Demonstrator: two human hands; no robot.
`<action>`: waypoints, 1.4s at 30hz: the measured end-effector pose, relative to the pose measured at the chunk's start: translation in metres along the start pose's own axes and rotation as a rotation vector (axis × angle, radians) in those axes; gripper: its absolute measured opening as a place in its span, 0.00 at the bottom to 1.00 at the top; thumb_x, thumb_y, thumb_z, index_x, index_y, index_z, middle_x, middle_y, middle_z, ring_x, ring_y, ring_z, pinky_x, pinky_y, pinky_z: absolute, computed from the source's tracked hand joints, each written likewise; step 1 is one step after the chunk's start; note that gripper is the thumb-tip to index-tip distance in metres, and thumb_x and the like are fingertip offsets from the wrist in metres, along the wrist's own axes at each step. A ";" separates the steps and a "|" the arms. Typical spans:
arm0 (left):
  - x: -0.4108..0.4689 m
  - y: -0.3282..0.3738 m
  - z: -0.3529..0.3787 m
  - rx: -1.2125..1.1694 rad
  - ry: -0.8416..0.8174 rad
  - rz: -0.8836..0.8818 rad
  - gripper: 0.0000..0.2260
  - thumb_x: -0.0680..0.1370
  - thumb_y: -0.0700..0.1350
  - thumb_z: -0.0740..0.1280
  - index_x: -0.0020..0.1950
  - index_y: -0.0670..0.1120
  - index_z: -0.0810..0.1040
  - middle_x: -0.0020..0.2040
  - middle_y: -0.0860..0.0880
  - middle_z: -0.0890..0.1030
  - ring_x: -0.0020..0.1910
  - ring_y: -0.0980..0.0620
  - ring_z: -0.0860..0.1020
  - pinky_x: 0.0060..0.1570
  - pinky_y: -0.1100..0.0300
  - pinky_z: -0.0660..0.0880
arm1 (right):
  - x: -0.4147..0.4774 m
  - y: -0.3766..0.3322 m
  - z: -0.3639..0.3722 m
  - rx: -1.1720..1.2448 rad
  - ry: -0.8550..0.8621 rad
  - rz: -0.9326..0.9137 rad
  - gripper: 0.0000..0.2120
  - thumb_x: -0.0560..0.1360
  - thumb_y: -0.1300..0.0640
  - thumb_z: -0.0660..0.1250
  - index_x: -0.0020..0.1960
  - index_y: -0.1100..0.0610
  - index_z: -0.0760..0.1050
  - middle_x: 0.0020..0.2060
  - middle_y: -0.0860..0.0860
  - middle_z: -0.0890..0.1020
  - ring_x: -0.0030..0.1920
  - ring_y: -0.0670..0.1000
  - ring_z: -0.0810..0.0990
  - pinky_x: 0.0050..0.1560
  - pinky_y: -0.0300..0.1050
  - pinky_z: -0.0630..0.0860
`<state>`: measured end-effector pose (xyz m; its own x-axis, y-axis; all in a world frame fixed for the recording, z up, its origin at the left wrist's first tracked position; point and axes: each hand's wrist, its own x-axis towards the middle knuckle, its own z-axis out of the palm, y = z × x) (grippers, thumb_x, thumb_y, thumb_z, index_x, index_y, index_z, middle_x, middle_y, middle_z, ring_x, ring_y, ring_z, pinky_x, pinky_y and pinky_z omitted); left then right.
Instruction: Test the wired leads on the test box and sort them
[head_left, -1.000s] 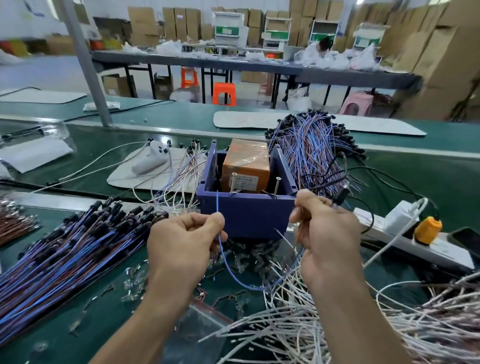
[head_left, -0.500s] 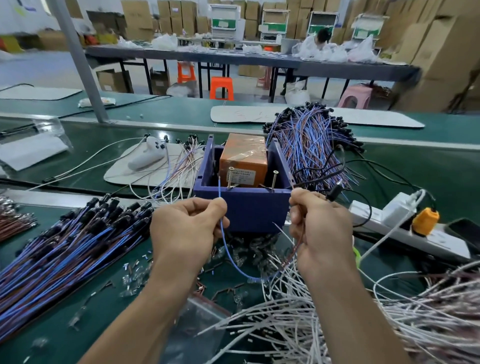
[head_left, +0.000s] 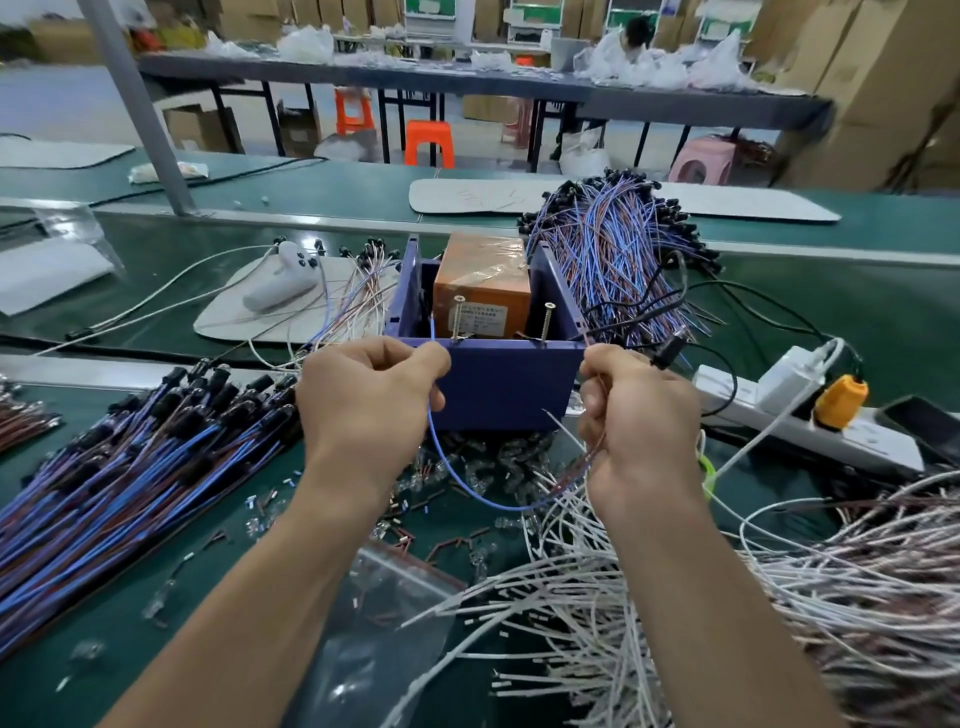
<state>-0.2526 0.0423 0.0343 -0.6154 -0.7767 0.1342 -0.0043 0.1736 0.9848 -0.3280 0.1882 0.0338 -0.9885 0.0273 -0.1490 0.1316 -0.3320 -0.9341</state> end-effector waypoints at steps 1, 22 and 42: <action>0.000 -0.001 0.000 0.000 0.003 -0.003 0.06 0.65 0.48 0.72 0.28 0.52 0.83 0.24 0.50 0.81 0.20 0.59 0.70 0.22 0.69 0.66 | 0.000 0.000 0.000 0.004 0.000 -0.002 0.06 0.75 0.66 0.68 0.49 0.57 0.75 0.25 0.52 0.68 0.22 0.46 0.63 0.22 0.39 0.57; -0.004 -0.004 0.004 0.059 -0.091 -0.002 0.09 0.71 0.44 0.74 0.30 0.52 0.84 0.25 0.51 0.81 0.20 0.59 0.69 0.21 0.69 0.66 | -0.001 -0.003 0.000 0.053 -0.021 0.028 0.10 0.75 0.68 0.68 0.39 0.57 0.72 0.26 0.51 0.67 0.22 0.45 0.62 0.23 0.38 0.56; -0.006 -0.004 0.004 0.047 -0.120 0.017 0.08 0.71 0.44 0.74 0.32 0.52 0.84 0.25 0.51 0.81 0.21 0.57 0.71 0.22 0.67 0.67 | -0.003 -0.002 0.003 0.015 -0.017 0.043 0.11 0.71 0.71 0.68 0.48 0.59 0.74 0.29 0.53 0.66 0.22 0.46 0.61 0.22 0.36 0.58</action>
<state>-0.2519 0.0484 0.0288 -0.7058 -0.6957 0.1335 -0.0282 0.2160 0.9760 -0.3260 0.1862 0.0371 -0.9830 -0.0036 -0.1836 0.1735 -0.3466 -0.9218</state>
